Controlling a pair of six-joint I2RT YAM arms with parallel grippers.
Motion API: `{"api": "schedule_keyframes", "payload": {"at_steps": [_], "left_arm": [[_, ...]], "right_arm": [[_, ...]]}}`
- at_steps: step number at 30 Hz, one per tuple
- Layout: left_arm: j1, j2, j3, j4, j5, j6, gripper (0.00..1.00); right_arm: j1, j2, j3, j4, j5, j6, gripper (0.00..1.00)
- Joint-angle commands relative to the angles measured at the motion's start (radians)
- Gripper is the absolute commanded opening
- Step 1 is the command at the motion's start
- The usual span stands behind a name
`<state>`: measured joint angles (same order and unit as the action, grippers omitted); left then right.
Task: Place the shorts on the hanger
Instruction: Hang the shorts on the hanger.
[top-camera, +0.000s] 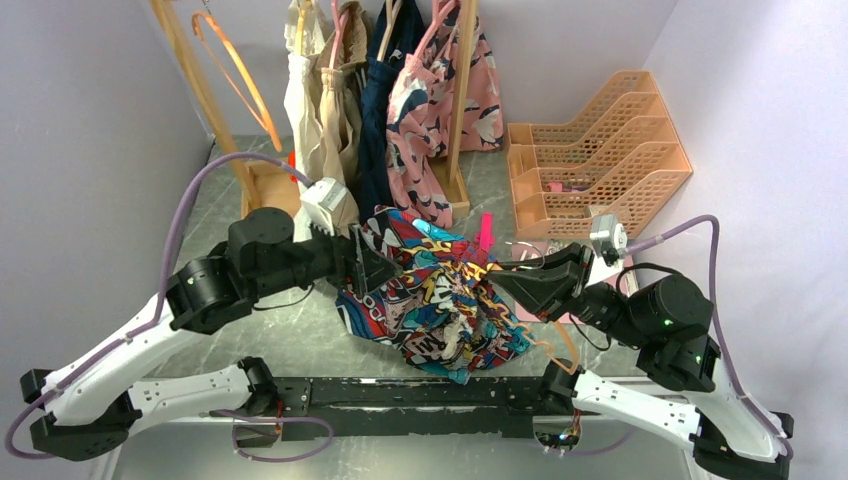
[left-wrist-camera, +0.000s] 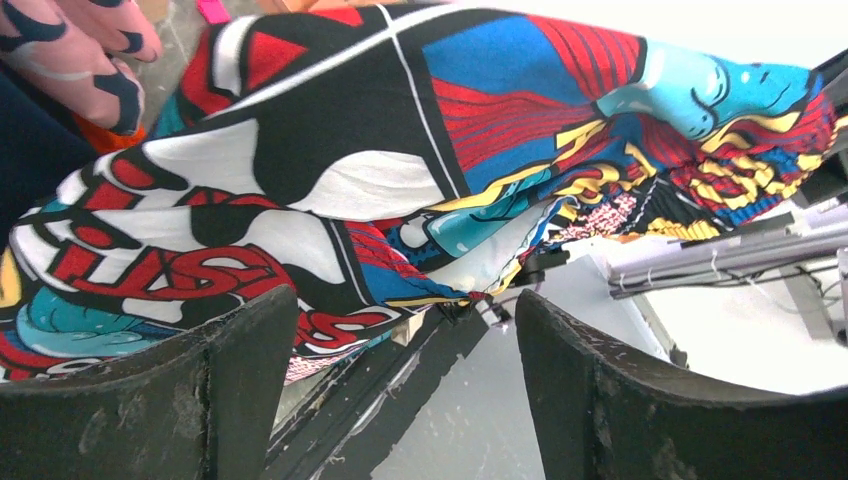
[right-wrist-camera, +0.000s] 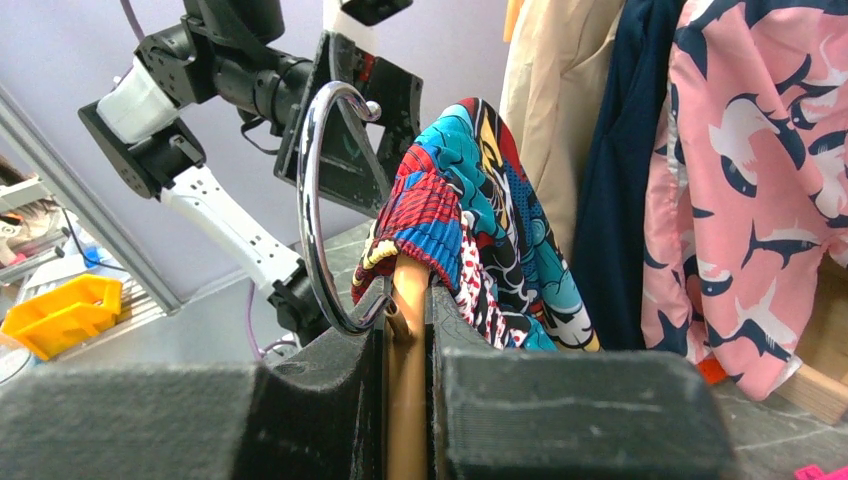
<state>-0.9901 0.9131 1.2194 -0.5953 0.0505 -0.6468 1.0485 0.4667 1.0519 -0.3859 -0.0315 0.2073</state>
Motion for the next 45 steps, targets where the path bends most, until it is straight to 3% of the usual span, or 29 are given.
{"api": "schedule_keyframes", "payload": {"at_steps": [1, 6, 14, 18, 21, 27, 37, 45], "left_arm": [[-0.004, -0.035, -0.019, 0.0, -0.101, -0.063, 0.84], [-0.003, -0.008, -0.024, -0.006, -0.105, -0.082, 0.81], [-0.003, 0.032, -0.025, 0.026, -0.072, -0.077, 0.65], [-0.002, 0.027, -0.026, 0.026, -0.079, -0.075, 0.39], [-0.002, 0.013, -0.003, 0.021, -0.095, -0.069, 0.09], [-0.002, 0.01, 0.122, -0.004, -0.096, -0.027, 0.07], [-0.002, 0.086, 0.312, -0.039, -0.013, 0.035, 0.07], [-0.002, 0.068, 0.181, -0.07, 0.062, 0.015, 0.07]], "right_arm": [[0.003, -0.005, -0.007, 0.112, -0.013, 0.004, 0.0], [0.003, -0.001, -0.007, 0.114, -0.015, 0.005, 0.0], [0.003, 0.002, -0.003, 0.117, -0.03, 0.015, 0.0], [0.003, 0.0, -0.006, 0.111, -0.029, 0.017, 0.0], [0.004, 0.001, 0.002, 0.092, -0.017, 0.01, 0.0], [0.003, 0.033, 0.041, 0.0, -0.004, -0.017, 0.0], [0.002, 0.043, 0.032, 0.008, 0.004, -0.014, 0.0], [0.003, -0.057, -0.009, 0.113, 0.058, 0.017, 0.0]]}}
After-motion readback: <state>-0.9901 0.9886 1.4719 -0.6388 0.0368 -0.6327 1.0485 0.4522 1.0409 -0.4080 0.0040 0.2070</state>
